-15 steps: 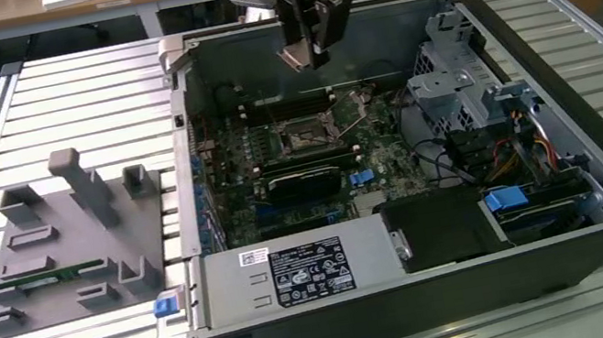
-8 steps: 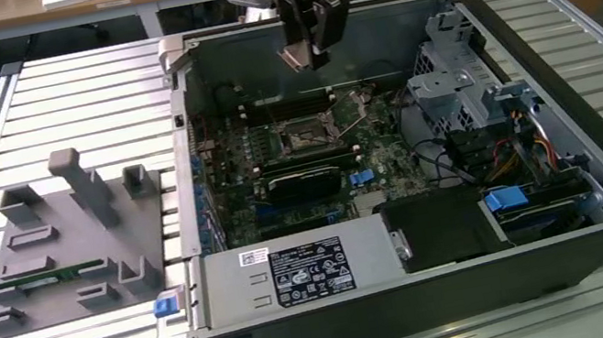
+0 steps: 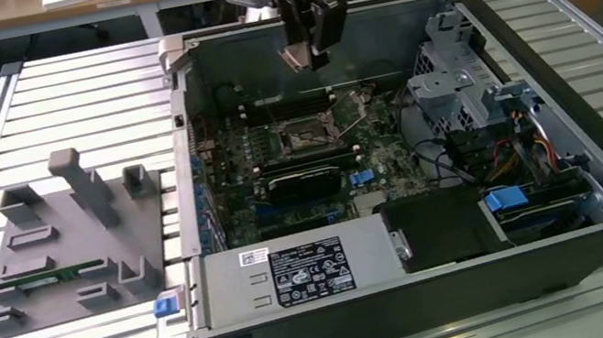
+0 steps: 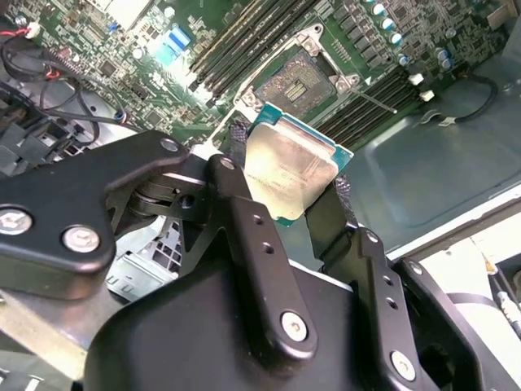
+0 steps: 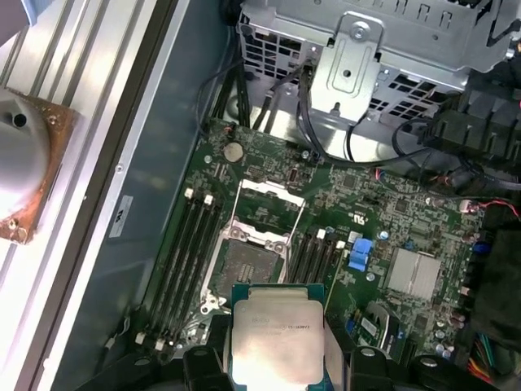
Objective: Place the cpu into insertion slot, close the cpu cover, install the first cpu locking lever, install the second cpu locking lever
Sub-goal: 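Place the cpu into insertion slot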
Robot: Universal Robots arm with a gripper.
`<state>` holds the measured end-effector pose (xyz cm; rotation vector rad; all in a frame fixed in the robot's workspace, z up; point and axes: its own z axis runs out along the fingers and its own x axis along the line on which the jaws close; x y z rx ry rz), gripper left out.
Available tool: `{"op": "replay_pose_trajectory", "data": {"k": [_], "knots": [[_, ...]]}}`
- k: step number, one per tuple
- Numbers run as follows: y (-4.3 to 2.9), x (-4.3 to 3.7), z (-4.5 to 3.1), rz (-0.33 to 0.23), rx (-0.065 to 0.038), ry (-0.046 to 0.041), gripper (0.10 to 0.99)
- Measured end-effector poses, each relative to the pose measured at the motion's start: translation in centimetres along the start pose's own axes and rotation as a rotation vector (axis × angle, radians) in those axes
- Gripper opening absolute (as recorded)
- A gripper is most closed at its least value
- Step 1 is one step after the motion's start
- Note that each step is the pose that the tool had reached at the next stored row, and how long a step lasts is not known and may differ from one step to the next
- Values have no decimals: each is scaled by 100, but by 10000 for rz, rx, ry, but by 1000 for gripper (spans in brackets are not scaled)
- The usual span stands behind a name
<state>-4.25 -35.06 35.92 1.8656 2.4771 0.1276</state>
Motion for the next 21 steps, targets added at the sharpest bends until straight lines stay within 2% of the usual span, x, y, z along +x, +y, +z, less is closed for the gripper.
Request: {"op": "replay_pose_trajectory", "data": {"k": [12, 21], "knots": [[-3, 0, 12, 1148, -21, -102, 541], [-4, 0, 20, 1569, -30, -139, 541]]}}
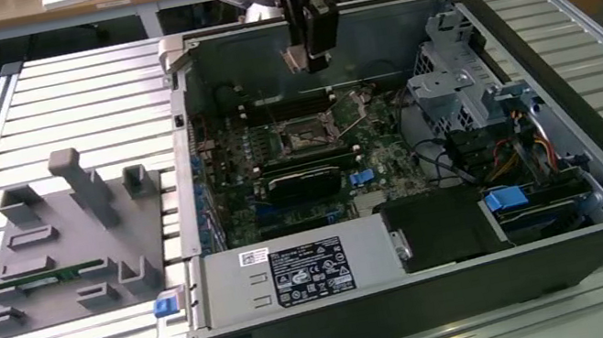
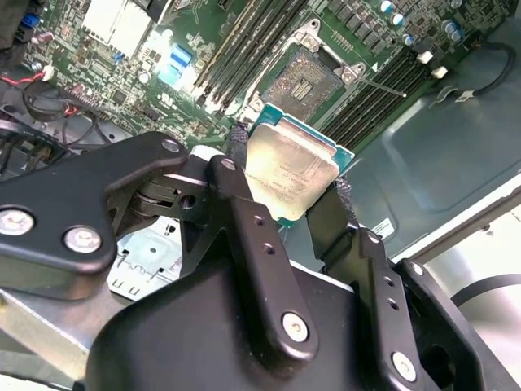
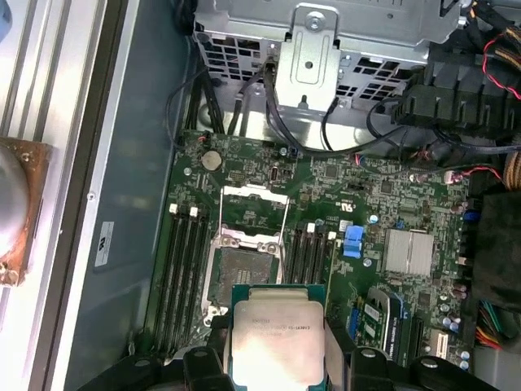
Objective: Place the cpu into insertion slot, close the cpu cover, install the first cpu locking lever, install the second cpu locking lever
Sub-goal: 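Place the cpu into insertion slot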
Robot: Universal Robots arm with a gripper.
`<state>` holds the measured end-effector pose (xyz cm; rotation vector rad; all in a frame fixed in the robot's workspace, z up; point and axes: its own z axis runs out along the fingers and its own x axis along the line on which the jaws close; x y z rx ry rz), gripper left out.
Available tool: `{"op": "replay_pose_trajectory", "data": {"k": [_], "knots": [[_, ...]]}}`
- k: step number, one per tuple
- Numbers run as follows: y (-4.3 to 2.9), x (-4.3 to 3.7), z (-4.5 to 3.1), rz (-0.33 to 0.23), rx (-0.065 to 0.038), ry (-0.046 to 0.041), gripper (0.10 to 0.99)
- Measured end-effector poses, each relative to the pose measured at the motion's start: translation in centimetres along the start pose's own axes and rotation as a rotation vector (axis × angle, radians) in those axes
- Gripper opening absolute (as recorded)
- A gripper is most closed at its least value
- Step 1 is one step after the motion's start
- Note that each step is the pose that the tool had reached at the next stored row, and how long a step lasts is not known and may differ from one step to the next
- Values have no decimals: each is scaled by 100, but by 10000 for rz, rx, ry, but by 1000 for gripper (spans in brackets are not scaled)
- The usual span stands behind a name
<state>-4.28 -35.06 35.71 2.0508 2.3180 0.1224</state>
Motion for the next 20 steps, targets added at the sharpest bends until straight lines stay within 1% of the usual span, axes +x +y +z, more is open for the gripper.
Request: {"op": "replay_pose_trajectory", "data": {"k": [6, 20], "knots": [[-1, 0, 11, 33, 0, -6, 541], [-4, -1, 48, 28, 6, -62, 541]]}}
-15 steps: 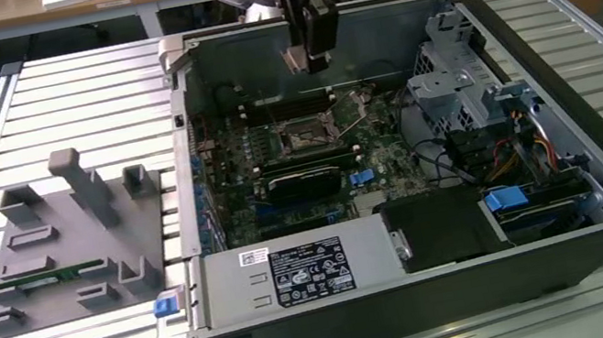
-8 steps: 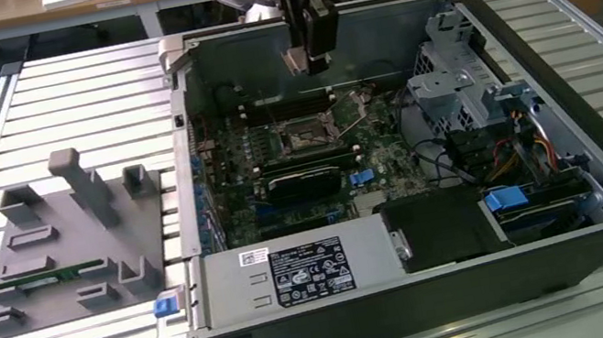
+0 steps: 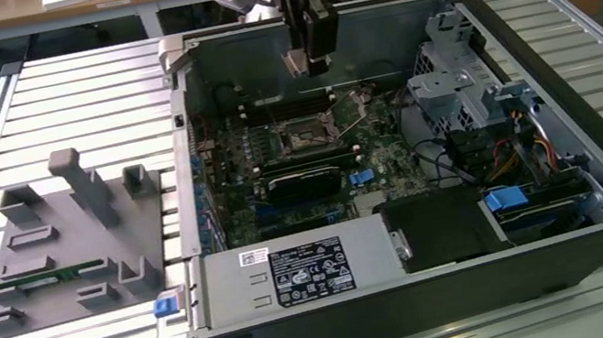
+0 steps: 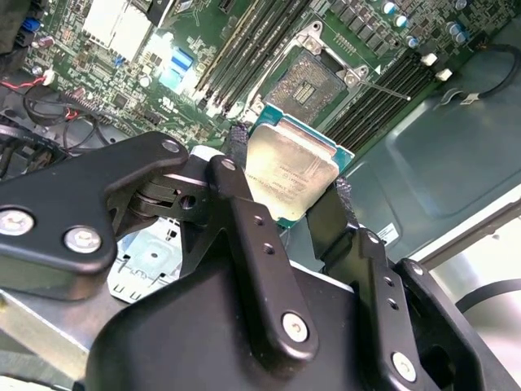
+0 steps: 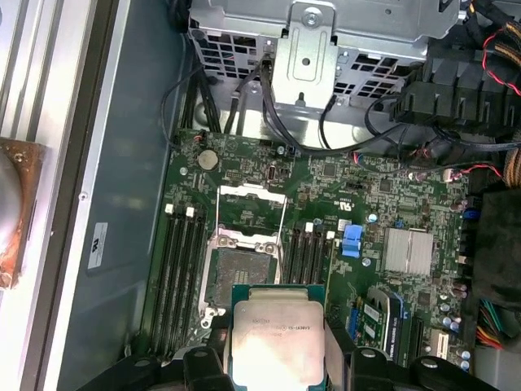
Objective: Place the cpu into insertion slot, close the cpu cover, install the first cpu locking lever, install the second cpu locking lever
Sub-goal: 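Place the cpu into insertion slot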
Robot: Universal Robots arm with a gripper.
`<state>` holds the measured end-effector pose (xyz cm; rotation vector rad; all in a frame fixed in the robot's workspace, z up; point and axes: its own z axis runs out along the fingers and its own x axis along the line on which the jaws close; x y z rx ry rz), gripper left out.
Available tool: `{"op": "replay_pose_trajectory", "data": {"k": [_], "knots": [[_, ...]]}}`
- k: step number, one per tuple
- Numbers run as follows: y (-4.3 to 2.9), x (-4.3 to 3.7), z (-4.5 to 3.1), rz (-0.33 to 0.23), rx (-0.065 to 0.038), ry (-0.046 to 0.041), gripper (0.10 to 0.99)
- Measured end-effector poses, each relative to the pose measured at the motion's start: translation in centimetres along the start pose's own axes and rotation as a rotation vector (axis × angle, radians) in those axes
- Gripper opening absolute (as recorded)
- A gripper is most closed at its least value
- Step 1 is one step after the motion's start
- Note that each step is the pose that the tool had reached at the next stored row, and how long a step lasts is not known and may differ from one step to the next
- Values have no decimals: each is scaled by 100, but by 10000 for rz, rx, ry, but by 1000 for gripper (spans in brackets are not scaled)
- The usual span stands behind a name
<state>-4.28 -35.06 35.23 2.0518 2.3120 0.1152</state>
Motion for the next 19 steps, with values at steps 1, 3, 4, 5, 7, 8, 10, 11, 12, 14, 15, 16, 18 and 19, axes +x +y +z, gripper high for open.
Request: {"op": "replay_pose_trajectory", "data": {"k": [1, 3, 4, 5, 7, 8, 10, 11, 12, 14, 15, 16, 18, 19], "knots": [[0, 0, 2, 0, 0, -1, 541], [-1, 0, 6, 0, 0, -2, 541], [-1, 0, 8, 0, 0, -2, 541], [-1, 0, 10, 0, 1, -2, 541], [-1, 0, 15, 0, 0, -1, 541], [-1, 0, 17, 0, 0, -1, 541], [-2, 0, 21, 0, 0, -2, 541], [-2, 0, 23, 0, 1, -1, 541], [-2, 0, 25, 0, 1, -2, 541], [-11, -2, 125, 0, 1, -6, 541], [-12, -2, 131, -1, 1, -5, 541], [-12, -2, 139, 0, 1, -5, 541], [-12, -2, 142, -1, 1, -5, 541], [-13, -2, 145, -1, 1, -6, 541]]}}
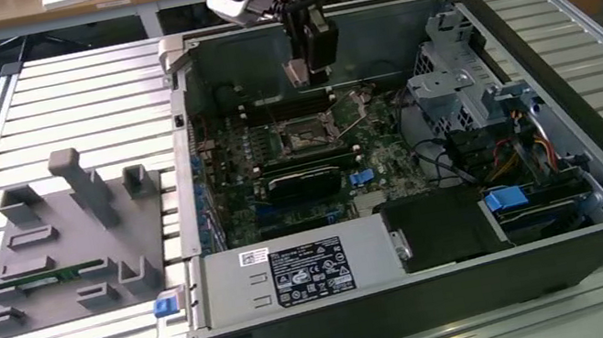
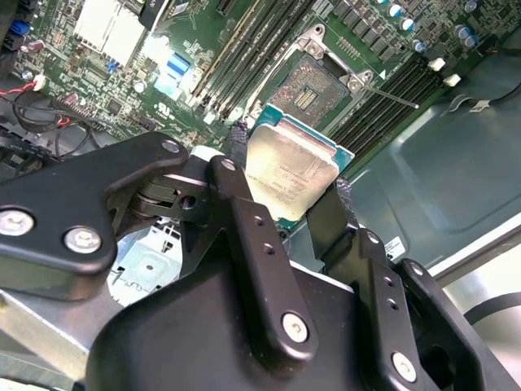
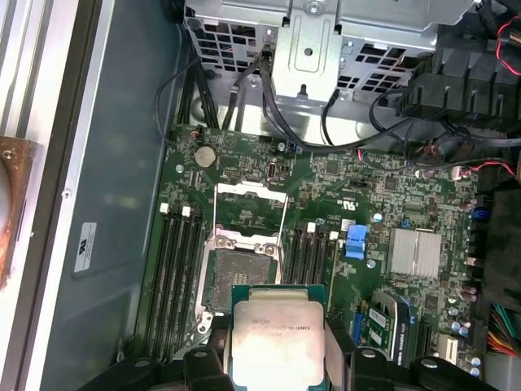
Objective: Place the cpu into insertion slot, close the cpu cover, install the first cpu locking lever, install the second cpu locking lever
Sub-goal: 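Place the cpu into insertion slot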
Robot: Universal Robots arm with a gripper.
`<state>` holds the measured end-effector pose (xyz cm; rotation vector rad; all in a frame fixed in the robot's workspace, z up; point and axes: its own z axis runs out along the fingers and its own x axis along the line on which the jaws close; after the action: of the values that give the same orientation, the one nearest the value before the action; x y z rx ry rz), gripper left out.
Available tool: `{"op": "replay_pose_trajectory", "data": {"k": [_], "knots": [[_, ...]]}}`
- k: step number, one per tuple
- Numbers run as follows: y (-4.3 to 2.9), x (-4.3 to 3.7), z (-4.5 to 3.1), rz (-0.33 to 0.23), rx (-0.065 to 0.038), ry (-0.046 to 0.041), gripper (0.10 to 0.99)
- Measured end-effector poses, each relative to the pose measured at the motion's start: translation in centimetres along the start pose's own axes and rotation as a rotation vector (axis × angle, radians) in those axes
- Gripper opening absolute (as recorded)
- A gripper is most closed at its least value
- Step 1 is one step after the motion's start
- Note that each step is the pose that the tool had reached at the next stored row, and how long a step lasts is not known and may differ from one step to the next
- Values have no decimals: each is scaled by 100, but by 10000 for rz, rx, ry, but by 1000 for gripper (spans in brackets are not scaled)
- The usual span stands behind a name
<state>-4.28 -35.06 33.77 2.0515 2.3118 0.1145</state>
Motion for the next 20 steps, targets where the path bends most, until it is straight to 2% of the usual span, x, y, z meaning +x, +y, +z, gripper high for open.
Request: {"op": "replay_pose_trajectory", "data": {"k": [20], "knots": [[-4, 0, 47, 0, -1, 1, 541]]}}
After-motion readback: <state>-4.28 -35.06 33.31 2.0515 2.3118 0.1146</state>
